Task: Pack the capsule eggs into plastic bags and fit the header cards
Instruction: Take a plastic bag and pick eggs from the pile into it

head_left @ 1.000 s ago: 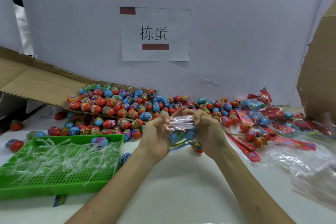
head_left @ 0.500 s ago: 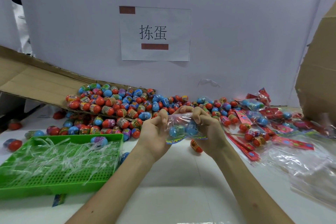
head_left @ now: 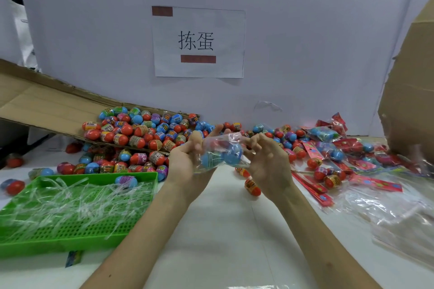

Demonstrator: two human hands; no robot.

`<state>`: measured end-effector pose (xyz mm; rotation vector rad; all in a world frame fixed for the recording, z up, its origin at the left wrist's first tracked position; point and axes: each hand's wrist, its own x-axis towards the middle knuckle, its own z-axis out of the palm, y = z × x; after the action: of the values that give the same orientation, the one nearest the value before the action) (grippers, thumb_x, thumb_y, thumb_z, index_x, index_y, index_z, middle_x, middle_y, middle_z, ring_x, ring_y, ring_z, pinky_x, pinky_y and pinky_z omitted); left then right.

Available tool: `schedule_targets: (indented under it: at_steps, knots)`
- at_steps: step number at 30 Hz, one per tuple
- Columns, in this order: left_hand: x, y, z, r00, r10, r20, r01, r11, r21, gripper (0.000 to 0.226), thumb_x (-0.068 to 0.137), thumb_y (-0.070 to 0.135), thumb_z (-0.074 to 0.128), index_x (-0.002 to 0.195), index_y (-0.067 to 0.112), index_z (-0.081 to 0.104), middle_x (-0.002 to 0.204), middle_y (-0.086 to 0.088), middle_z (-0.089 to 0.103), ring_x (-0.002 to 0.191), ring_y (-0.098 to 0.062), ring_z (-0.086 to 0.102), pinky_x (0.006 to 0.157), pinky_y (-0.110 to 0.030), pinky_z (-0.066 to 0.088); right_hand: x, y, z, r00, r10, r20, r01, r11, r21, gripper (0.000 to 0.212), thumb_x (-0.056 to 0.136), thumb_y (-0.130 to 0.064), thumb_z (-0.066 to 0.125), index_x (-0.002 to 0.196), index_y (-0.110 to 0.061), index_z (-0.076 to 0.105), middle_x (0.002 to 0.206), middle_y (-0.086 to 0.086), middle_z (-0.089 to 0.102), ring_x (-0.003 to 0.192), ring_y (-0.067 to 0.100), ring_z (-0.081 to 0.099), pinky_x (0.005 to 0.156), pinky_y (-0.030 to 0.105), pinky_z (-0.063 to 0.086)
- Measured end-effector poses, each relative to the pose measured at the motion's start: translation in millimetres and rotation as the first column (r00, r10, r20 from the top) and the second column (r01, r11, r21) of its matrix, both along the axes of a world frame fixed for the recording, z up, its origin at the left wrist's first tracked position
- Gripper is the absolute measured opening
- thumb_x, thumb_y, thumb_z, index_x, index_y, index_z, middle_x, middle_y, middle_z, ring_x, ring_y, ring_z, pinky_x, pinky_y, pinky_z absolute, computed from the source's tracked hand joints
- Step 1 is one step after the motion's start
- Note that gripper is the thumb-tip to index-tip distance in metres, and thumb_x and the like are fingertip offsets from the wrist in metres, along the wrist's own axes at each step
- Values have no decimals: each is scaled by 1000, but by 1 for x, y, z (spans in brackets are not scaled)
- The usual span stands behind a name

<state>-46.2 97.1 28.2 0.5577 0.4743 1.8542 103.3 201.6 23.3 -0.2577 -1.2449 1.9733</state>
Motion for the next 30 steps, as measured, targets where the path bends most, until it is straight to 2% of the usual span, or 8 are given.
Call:
schedule_targets:
  at_steps: [5,9,12,15,20,23,27,30]
  knots:
    - [5,3,0,980,171,-100,-175,984,-25,26,76,3,42,52,13,47,135,-17,67,126,-33,65,104,-56,52,0,3,-5,955,96,280,-130,986,104,53,91,-58,51,96,-5,61,95,16,62,66,25,59,53,31,55]
    - [6,5,-4,964,223,-144,-231,972,-42,35,83,1,37,52,13,47,132,-13,70,125,-30,66,93,-52,57,-10,-5,-10,895,17,447,-109,977,182,65,86,-53,74,123,0,59,104,18,72,67,29,70,52,29,58]
    - [6,4,-6,985,163,-63,-165,986,-33,26,76,6,41,52,13,46,132,-17,69,126,-33,65,94,-51,58,-9,-5,-10,931,49,361,-90,991,97,62,80,-43,81,115,3,58,104,17,71,68,26,71,51,24,56]
    - [4,4,-10,992,115,49,-114,993,-31,32,83,5,38,52,12,45,132,-21,68,125,-35,65,94,-49,59,-9,-5,-11,960,107,257,-107,994,-12,60,87,-33,73,127,6,53,107,17,72,70,24,72,58,25,59]
    - [0,4,-11,988,45,145,-45,999,-5,34,84,2,38,52,11,43,128,-22,68,129,-39,60,107,-54,50,-8,-7,-11,975,168,146,-157,984,-88,46,91,-27,67,130,-8,52,110,18,73,75,26,76,62,25,62]
    - [1,4,-11,987,31,157,-33,999,11,32,83,4,39,52,11,43,128,-22,69,126,-40,64,100,-52,56,-9,-8,-13,977,193,92,-181,976,-122,42,92,-25,64,129,-9,50,112,17,74,78,25,77,63,25,62]
    - [2,1,-11,991,17,133,-19,1000,20,31,84,13,39,54,12,46,127,-23,69,115,-40,70,88,-46,61,-9,-7,-15,976,217,30,-211,968,-136,27,94,-22,64,113,-7,53,111,18,73,80,24,77,64,26,63]
    - [-2,2,-6,996,27,91,-25,999,-23,29,87,33,54,66,14,60,128,-19,69,120,-39,66,97,-46,56,-10,-6,-15,986,157,48,-150,980,-128,20,89,-22,67,97,-7,56,109,20,72,81,27,77,63,27,63]
